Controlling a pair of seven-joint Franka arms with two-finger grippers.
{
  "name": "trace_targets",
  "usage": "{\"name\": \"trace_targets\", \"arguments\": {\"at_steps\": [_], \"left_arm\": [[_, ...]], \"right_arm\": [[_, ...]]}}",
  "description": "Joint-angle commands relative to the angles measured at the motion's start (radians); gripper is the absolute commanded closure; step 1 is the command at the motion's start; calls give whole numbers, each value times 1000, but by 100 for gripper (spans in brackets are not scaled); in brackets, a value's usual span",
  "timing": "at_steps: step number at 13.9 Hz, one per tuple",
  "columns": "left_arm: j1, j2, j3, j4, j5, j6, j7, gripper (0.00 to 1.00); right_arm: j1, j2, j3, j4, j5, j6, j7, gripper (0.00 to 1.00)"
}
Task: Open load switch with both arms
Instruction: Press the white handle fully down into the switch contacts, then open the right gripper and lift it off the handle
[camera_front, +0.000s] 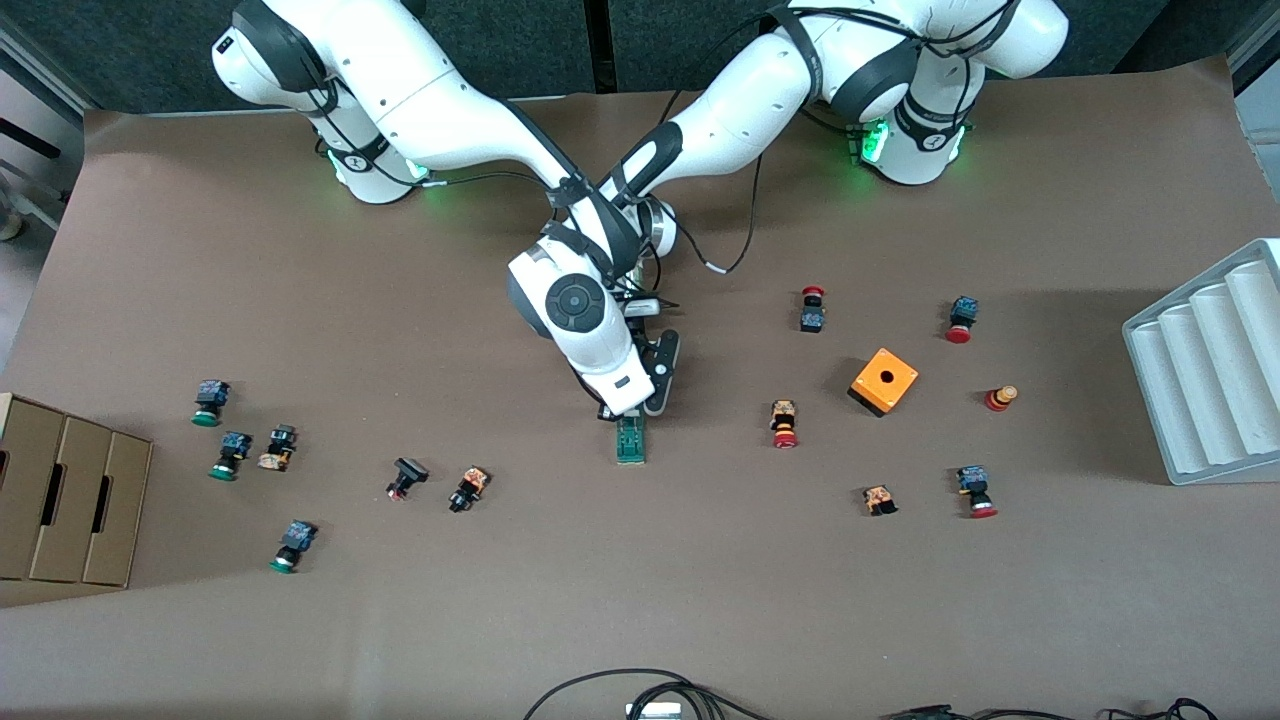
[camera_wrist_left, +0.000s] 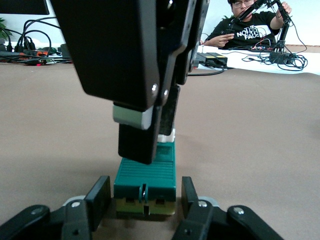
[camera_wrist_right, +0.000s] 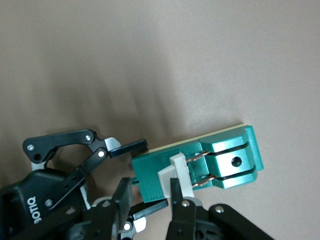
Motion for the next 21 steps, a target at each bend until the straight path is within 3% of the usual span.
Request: {"name": "trace_targets", "arguments": {"at_steps": [1, 2, 4, 6, 15, 19, 21], "left_arm": [[-8, 41, -9, 19, -5, 46, -33, 37], [-8, 41, -9, 20, -5, 46, -33, 37], [-8, 41, -9, 20, -5, 46, -33, 37], [-8, 41, -9, 20, -5, 46, -33, 37], [-6, 41, -9, 20, -5, 46, -33, 37], [-5, 38, -9, 20, -5, 50, -33, 36], [-5, 32, -9, 23, -10, 52, -35, 20]], "right_arm": [[14, 6, -9, -7, 13, 24, 10, 61], [16, 0, -9, -7, 14, 20, 12, 56], [16, -22, -10, -6, 14, 13, 13, 32], [13, -42, -12, 3, 16, 8, 10, 0], [-13, -131, -12, 14, 29, -46, 59, 0], [-53, -201, -12, 14, 124, -98, 105, 0], [-58, -246, -19, 16, 128, -127, 185, 0]]}}
